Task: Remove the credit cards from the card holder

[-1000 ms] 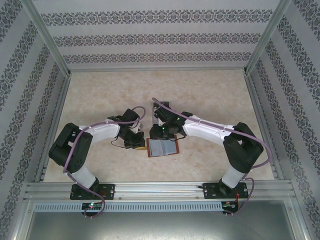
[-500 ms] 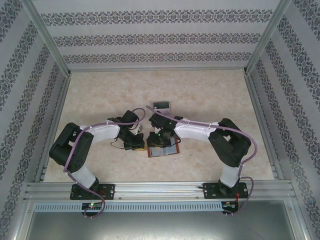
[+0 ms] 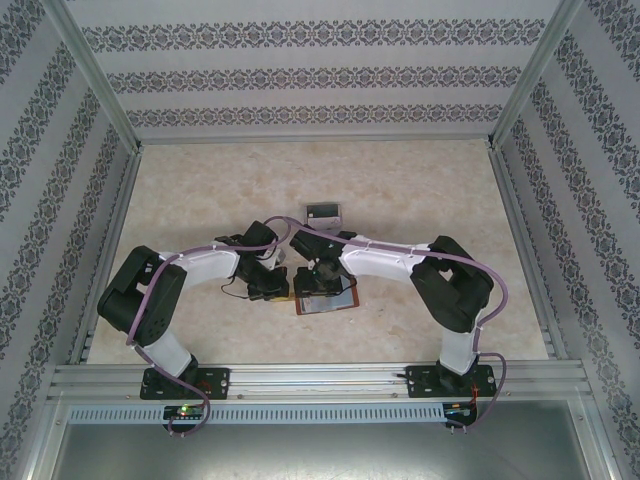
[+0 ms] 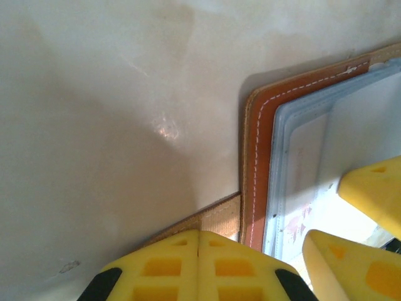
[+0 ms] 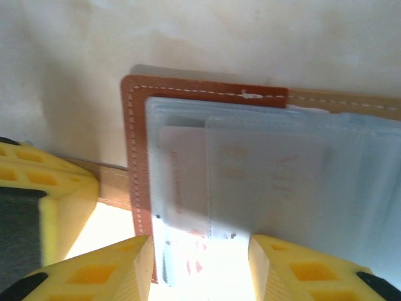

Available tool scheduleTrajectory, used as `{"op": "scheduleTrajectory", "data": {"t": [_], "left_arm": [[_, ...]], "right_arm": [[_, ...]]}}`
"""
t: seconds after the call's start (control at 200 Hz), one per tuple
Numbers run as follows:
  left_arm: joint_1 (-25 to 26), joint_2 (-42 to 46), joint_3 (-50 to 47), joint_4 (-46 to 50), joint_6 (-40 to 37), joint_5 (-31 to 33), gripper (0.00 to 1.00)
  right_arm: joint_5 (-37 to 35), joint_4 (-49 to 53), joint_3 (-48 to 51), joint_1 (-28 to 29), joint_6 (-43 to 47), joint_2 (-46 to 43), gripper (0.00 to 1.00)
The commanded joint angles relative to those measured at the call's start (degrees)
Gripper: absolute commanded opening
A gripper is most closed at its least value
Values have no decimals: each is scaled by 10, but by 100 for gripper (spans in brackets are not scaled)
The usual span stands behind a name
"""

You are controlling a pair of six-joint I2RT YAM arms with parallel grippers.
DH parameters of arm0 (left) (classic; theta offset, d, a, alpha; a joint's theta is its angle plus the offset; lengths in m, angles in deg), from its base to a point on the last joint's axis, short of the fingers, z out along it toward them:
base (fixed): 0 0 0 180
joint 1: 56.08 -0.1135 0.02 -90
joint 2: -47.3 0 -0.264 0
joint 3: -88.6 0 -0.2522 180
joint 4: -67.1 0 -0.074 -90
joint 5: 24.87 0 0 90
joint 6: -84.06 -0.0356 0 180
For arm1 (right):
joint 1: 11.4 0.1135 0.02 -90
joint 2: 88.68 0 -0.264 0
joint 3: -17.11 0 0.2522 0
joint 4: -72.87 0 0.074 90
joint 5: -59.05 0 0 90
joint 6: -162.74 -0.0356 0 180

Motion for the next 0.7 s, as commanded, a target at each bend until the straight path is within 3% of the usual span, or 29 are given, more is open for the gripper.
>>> {"op": "scheduleTrajectory", "data": {"t": [0.0, 0.39, 0.694], "left_arm": [[6, 2, -18, -7, -5, 13, 5], [6, 1, -15, -1, -7, 13, 5], [5, 8, -5, 16, -8, 24, 5]], "right_arm": [[-67, 80, -16, 6, 17, 17, 47], [-167, 185, -71, 25, 29, 28, 53], [-193, 209, -74, 20, 36, 12, 52]]}}
